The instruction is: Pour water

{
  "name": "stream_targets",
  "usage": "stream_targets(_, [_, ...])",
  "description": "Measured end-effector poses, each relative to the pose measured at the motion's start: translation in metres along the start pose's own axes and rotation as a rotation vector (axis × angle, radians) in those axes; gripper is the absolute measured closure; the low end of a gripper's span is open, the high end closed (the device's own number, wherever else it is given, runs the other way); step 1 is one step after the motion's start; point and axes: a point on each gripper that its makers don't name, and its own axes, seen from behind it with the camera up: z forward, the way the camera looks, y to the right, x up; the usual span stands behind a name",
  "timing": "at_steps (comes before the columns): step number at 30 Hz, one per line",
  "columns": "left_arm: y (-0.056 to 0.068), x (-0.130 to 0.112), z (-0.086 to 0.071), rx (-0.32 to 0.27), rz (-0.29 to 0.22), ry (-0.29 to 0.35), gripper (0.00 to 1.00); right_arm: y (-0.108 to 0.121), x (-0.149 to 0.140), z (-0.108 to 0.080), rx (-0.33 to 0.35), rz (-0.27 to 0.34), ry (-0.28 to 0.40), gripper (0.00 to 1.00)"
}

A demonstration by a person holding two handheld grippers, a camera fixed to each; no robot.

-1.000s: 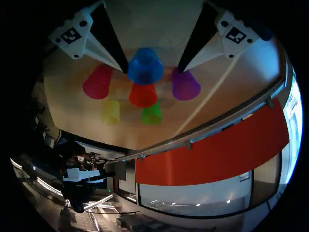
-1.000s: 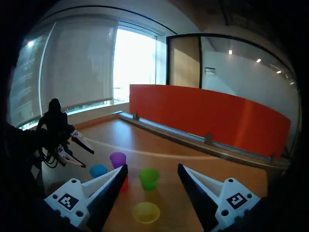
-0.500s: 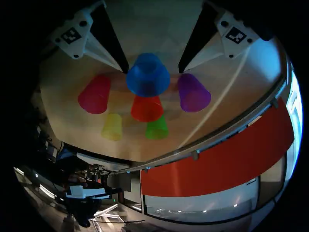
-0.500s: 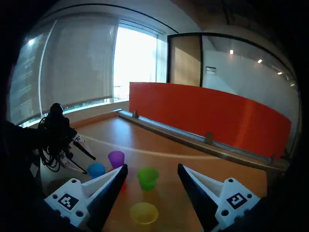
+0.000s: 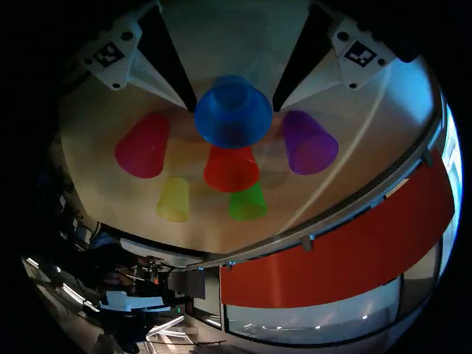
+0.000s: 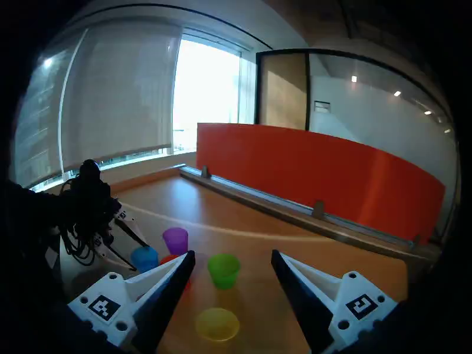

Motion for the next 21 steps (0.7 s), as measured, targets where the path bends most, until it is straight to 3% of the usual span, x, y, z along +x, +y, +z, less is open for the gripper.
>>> stream_targets(15, [-0.002,0.004,0.017,0.000,0.010,-0.002,0.04,0.001,-0.008,0.006,0.005,0.003,-0.011,0.00])
stream_targets(21, [-0.001,0.004,0.018,-0.011,-0.008,0.002,0.11,0.002,-0.011,0.008,0.003,0.000,-0.016,0.00])
